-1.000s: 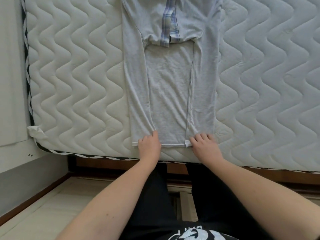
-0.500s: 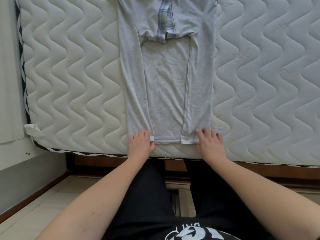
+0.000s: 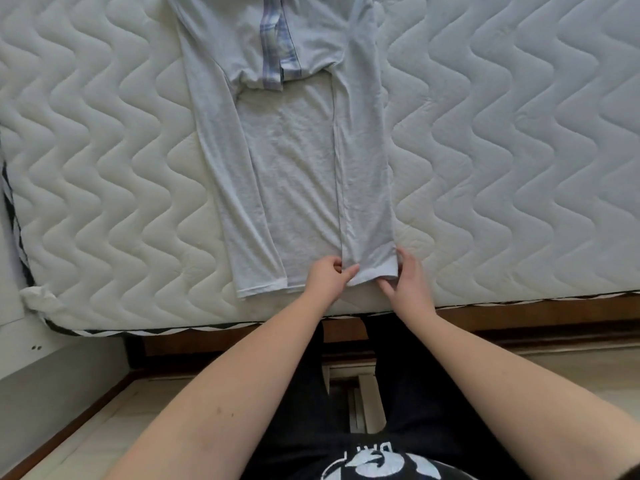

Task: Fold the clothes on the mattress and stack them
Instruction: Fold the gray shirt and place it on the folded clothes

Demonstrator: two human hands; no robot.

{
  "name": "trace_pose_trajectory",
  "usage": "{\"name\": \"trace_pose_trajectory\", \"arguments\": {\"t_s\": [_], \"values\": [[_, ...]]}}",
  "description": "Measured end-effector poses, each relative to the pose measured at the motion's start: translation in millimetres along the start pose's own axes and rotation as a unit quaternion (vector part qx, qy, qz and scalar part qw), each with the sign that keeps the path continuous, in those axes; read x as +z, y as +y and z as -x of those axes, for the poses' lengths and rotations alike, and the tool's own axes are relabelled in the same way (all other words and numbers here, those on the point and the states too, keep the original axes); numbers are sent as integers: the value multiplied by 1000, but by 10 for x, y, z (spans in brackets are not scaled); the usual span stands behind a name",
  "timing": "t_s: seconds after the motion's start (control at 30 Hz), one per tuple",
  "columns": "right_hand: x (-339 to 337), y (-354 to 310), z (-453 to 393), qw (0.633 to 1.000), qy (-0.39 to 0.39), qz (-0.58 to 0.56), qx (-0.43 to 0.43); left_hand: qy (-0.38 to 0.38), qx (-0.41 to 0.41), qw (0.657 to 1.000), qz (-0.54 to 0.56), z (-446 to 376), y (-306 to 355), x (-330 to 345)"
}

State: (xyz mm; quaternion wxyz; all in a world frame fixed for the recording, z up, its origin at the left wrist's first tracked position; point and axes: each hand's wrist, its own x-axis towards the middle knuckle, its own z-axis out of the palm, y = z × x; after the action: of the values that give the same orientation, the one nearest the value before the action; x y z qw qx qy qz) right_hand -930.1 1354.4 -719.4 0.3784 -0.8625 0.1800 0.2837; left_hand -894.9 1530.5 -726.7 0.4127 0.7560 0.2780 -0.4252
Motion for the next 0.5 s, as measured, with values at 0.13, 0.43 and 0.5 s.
{"name": "trace_pose_trajectory", "arguments": {"t_s": [0.13, 0.43, 0.5], "values": [[35, -2, 35, 996, -8, -74, 47, -25, -9, 995, 94, 33, 106, 106], [112, -72, -22, 970, 40, -211, 115, -157, -92, 921, 344, 188, 273, 96], [120, -93, -39, 963, 59, -216, 150, -154, -95, 916, 357, 180, 279, 102]]}}
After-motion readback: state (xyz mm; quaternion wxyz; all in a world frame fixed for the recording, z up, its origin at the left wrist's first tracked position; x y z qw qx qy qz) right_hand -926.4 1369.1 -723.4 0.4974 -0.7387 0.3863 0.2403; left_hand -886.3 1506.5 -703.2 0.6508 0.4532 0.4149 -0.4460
